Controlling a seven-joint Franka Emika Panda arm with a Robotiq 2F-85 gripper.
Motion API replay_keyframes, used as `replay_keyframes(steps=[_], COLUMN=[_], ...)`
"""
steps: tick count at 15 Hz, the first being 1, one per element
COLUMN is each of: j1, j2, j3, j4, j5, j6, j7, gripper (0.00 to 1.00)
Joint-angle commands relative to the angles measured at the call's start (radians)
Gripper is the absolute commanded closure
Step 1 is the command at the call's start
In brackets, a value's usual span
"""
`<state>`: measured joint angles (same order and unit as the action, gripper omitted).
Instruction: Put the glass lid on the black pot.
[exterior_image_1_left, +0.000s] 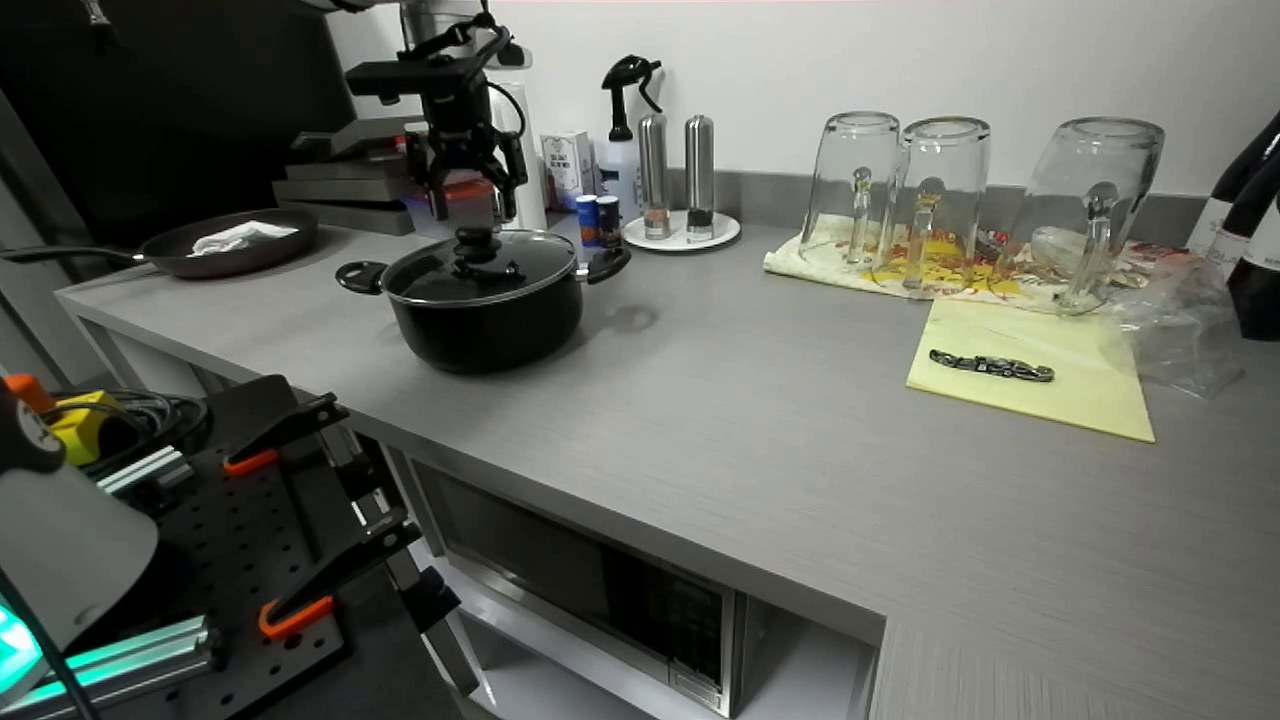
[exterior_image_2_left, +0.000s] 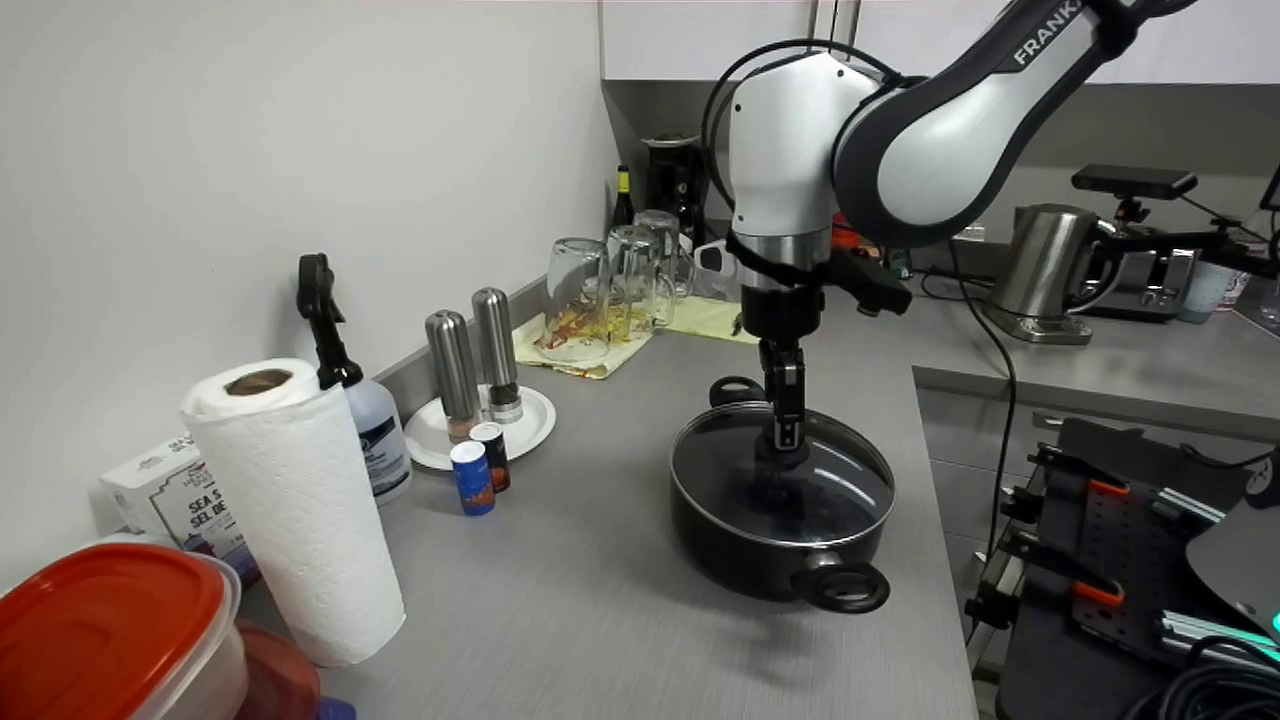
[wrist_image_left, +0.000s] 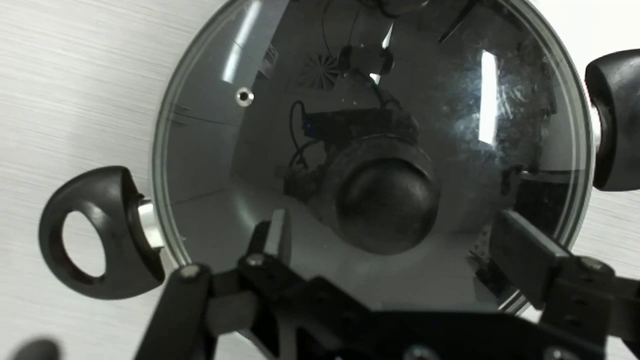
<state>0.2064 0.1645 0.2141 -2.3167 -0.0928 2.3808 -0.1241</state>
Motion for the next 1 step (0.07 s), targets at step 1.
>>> replay_keyframes(steps=[1], j1=[-0.001], j2=[-0.008], j3=[-0.001], j4=[-0.004], j5=[0.001], j6=[0.001], j7=[-0.001], gripper=[0.0])
